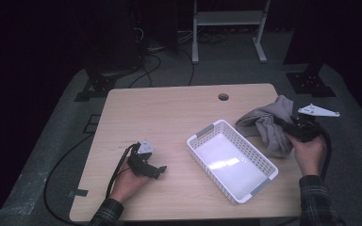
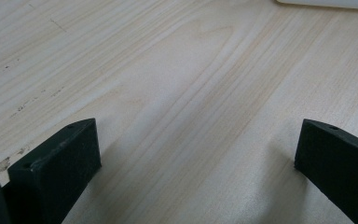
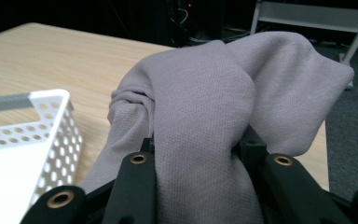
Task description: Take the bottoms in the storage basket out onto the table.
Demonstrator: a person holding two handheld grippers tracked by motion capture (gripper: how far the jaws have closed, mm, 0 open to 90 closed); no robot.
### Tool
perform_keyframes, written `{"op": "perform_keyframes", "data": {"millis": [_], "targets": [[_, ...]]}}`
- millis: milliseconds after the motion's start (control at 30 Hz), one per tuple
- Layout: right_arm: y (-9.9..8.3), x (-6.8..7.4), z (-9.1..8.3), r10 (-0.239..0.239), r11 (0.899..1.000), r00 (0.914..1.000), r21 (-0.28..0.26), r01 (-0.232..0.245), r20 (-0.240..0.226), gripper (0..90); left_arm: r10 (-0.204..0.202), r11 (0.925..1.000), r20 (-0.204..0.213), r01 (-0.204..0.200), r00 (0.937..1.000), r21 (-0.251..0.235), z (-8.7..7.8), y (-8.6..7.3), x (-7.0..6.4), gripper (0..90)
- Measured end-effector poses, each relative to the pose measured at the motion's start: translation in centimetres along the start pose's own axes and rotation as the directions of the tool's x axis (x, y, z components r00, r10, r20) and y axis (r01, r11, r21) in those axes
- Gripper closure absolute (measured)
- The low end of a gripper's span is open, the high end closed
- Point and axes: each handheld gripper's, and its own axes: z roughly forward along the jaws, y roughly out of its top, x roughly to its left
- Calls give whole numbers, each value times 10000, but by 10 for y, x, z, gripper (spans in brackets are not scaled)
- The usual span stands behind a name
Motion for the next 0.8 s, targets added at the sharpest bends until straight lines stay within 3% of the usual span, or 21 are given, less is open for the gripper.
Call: {"op": "perform_keyframes", "data": {"millis": [433,800], "targets": [[-13,1,33,-289,9948,9996,977,281,63,651,11,10000,4,-11,10000,7,0,0,0,0],[-23,-3,51,-166,9871,9997,1594,133,196,621,18,10000,0,-18,10000,10,0,0,0,0]]}}
